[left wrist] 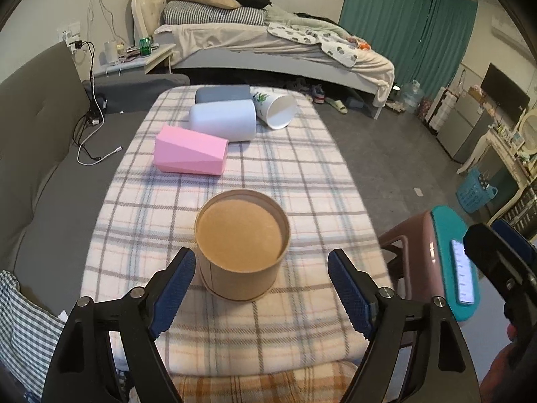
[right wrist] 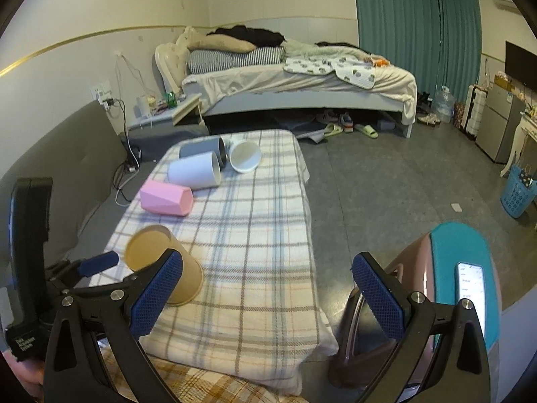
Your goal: Flip cup upside down
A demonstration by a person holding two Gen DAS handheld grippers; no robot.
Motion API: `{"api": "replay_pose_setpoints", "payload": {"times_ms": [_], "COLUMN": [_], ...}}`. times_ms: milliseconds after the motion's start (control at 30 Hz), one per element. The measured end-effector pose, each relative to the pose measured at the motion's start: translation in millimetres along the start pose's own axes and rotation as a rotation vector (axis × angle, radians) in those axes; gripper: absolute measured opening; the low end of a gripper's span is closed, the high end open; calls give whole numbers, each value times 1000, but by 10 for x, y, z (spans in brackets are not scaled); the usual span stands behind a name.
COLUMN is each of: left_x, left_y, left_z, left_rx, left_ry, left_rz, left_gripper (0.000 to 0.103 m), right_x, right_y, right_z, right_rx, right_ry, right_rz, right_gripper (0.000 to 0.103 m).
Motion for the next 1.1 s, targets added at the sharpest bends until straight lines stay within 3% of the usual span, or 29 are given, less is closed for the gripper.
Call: {"api": "replay_pose_setpoints", "payload": {"times_ms": [33,367,600,800,1100], "left_x": [-68,-1213,-1797,-1762,-1529], "left_y": [-8,173,442,557,556], "left_z": [4,240,171,-62,-268], "left_rx": [0,8,10,27,31], "left_ry": [-8,-218,-337,-348,-358], "left_rz": [-4,43,100,144,174], "left_gripper": [84,84,92,95,97], "right_x": [-48,-859,-1096,-996,-726], "right_y": [4,166,425,574,562], "right_z": [12,253,252,28,-203], "right_rx": [0,-12,-43,-37,-47], "right_ry": [-8,-159,-178,-153,-139], "right_rz": [-1,20,79,118,74], "right_gripper": [102,102,102,102,103]}}
Point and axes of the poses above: each gripper's, at about its wrist camera, not at the fingertips, and x roughly the way its jaws point, y to its left, z to its top, the point moved 10 cm from there along x, roughly the way its jaws point, and after that the axes turned 9 degrees about y, right-handed, at the moved point
